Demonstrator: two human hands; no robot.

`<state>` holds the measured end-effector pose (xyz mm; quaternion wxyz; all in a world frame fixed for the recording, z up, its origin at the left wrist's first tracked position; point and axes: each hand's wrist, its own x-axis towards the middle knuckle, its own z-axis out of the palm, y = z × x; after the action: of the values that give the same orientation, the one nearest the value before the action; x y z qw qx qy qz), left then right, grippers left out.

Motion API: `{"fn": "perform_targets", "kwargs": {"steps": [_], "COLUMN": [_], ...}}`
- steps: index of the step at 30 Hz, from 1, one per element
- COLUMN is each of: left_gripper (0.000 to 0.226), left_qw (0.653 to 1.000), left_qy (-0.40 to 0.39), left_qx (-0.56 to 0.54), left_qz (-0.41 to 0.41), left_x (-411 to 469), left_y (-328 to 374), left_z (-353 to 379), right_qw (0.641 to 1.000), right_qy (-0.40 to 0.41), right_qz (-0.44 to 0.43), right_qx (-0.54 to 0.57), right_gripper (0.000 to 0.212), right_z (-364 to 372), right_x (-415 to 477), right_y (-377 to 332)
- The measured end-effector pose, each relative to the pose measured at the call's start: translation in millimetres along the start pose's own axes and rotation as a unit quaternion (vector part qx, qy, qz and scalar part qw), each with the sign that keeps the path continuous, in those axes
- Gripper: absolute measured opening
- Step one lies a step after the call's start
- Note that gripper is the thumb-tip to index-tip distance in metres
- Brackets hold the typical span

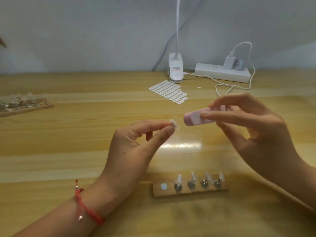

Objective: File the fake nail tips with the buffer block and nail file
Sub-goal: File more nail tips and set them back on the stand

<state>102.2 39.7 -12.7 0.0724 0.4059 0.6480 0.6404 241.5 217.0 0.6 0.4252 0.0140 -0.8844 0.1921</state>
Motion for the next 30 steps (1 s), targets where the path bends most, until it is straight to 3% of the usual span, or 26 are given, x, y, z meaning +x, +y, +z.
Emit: {"fn": "perform_targets", "kwargs": {"steps": [2,7,10,13,16,20,24,28,30], "left_gripper": [0.015,0.019,0.023,0.009,0.010,0.015,0.019,0.013,0.019], "left_qw": [1.000,0.996,0.989,0.973,0.963,0.955,0.960,0.954,0.956], "left_qy": [-0.006,-0.078,-0.133,-0.189,-0.201,-0.219,-0.209,-0.226,-0.218], "left_qx": [-0.002,-0.015,-0.050,-0.107,-0.154,-0.174,-0.154,-0.170,-0.167], "left_qz": [-0.017,-0.034,-0.050,-0.073,-0.094,-0.102,-0.102,-0.098,-0.106], "left_x": [0,-1,0,2,4,4,3,3,3], "left_y": [0,3,3,5,7,9,10,12,12], "left_z": [-1,0,-1,-3,-4,-3,-2,-3,-4], "right_qw": [1.000,0.998,0.992,0.977,0.982,0.975,0.989,0.975,0.986], "right_qy": [-0.015,-0.001,-0.020,-0.053,-0.032,-0.082,-0.027,-0.095,-0.054], "right_qz": [-0.016,-0.015,-0.099,-0.180,-0.158,-0.197,-0.120,-0.192,-0.139], "right_qx": [-0.002,-0.066,-0.082,-0.098,-0.101,-0.070,-0.080,-0.052,-0.079], "right_gripper": [0.038,0.057,0.046,0.033,0.025,0.021,0.023,0.020,0.023], "right_z": [1,-6,1,0,-4,7,-3,9,-1], "right_x": [-1,-1,-7,-4,2,-6,4,-7,3], "right_y": [-1,7,-6,-12,-13,-22,-15,-27,-17]}}
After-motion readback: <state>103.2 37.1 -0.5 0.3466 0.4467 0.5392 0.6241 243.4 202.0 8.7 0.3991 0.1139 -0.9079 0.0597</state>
